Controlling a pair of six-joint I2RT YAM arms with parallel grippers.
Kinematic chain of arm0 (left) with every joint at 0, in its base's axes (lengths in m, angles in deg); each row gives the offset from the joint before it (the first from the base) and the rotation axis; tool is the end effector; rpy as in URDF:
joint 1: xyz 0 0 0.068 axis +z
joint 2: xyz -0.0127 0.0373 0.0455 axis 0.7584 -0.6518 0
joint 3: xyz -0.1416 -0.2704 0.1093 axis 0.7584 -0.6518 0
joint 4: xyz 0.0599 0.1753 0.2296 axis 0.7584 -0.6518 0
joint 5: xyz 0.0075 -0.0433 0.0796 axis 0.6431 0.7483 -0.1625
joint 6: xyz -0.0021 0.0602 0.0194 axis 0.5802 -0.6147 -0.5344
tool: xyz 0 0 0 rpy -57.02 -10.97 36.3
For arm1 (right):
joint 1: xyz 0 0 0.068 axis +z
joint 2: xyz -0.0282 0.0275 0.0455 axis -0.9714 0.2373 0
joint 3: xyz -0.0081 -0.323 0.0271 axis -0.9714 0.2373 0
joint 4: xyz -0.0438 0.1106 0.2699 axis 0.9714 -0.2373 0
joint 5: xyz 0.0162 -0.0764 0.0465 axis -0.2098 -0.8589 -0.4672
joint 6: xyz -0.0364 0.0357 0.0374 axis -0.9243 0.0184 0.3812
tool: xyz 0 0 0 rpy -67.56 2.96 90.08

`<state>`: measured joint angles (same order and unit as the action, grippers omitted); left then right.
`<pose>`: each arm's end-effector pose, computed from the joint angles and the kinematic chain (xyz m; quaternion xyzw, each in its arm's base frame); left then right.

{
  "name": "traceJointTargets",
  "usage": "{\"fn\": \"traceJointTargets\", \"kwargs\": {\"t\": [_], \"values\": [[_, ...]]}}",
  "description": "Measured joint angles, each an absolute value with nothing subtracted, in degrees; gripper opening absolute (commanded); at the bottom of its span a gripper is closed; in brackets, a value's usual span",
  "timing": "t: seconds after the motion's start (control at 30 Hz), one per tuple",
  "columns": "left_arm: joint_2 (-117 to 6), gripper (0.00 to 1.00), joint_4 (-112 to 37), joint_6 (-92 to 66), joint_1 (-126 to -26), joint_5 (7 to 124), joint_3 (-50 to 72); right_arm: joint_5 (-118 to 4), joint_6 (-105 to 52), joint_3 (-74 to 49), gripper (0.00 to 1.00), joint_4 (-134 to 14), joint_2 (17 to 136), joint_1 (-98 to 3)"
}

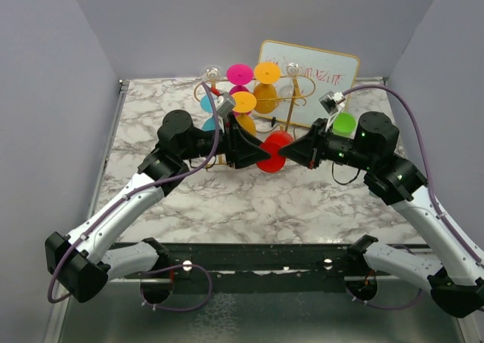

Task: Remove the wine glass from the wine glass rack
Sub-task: Place the wine glass at the center of the board.

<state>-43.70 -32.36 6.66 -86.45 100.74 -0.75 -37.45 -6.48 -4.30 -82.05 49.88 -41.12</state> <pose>0.1975 -0.1915 0.4487 0.3057 0.6183 -0.5888 0.4213 0.1618 0.1411 0.4721 -0.2024 0.7312 0.4766 0.4440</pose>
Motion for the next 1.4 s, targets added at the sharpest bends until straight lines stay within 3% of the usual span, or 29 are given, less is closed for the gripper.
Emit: {"fn": "traceJointTargets", "kwargs": {"t": [0.3, 0.43, 0.53, 0.67, 0.8, 0.93, 0.97, 1.17, 1.4], "values": [[-43.73, 0.31, -32.36, 6.49, -86.27, 103.8, -0.75, -35.55, -9.24, -4.3, 0.0, -82.2, 49.95, -41.07], [-44.18, 0.19, -32.38, 6.53, -86.07, 105.24, -0.75, -35.33, -9.72, -4.3, 0.0, -82.55, 49.95, -41.07], [-45.06, 0.01, -32.49, 6.4, -85.9, 106.07, -0.75, -35.29, -10.11, -4.3, 0.0, -83.14, 49.93, -41.01], [-45.87, 0.0, -32.58, 6.51, -85.75, 107.21, -0.72, -35.36, -10.7, -4.28, 0.01, -83.97, 49.84, -40.98], [-46.17, 0.0, -32.58, 6.51, -85.75, 108.19, -0.72, -35.38, -10.87, -4.28, 0.17, -84.78, 49.71, -40.96], [-46.33, 0.0, -32.6, 6.27, -85.88, 108.67, -0.72, -35.86, -10.85, -4.28, 0.54, -85.5, 49.77, -40.96], [-46.35, 0.0, -32.62, 6.21, -85.97, 108.91, -0.72, -36.25, -10.74, -4.28, 0.59, -85.72, 49.77, -40.96], [-46.63, 0.0, -32.58, 5.9, -86.8, 110.29, -0.72, -41.28, -10.07, -5.07, 0.75, -88.26, 50.08, -40.98], [-47.35, 0.0, -32.38, 4.46, -90.69, 111.58, -0.85, -45.8, -7.86, -12.43, 0.78, -94.68, 52.57, -43.78]]}}
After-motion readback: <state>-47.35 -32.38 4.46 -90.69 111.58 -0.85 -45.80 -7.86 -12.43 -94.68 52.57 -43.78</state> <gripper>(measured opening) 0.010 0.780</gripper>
